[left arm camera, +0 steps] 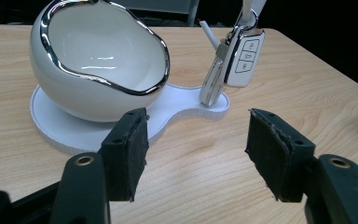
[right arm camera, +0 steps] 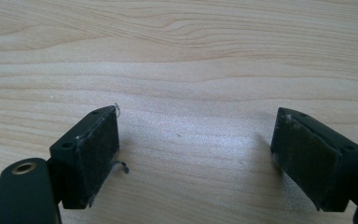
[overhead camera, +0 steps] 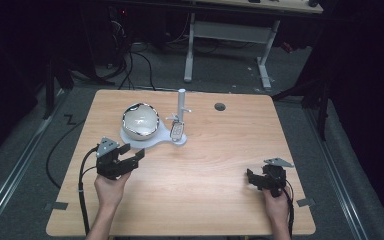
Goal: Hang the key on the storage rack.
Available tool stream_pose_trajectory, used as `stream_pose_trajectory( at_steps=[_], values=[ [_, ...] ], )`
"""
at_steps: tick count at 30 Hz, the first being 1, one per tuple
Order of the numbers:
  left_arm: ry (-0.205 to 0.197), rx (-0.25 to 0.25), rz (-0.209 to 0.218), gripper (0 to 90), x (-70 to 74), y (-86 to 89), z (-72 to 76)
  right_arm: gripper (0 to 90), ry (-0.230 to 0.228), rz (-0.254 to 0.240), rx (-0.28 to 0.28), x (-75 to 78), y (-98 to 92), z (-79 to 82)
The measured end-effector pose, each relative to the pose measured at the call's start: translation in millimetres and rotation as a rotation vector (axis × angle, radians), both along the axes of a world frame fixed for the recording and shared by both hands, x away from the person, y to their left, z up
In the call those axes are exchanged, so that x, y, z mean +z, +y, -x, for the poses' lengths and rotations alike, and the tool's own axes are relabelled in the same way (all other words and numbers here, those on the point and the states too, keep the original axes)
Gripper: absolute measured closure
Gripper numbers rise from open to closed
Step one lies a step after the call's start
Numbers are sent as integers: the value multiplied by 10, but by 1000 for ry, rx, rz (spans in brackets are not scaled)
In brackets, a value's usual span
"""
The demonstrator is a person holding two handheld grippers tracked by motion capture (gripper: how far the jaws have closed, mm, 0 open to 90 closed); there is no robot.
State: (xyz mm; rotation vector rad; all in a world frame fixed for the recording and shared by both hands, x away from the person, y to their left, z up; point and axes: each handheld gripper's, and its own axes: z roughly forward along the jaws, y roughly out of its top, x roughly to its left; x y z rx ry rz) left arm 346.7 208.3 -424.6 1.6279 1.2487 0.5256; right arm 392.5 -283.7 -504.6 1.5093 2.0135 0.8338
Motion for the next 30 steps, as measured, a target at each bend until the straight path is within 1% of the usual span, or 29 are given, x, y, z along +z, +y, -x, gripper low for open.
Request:
stream_pose_trajectory(
  at_steps=[6,14,18,30],
  values=[
    [2,4,5,389,-24,19,21,154,-1,-1,0,-1,0,0],
    [12,8,11,387,-69,40,40,154,-1,0,0,-1,0,0],
    [20,10,5,386,-100,45,48,154,0,0,0,0,0,0],
    [37,16,17,384,-170,69,67,154,0,0,0,0,0,0]
  ],
)
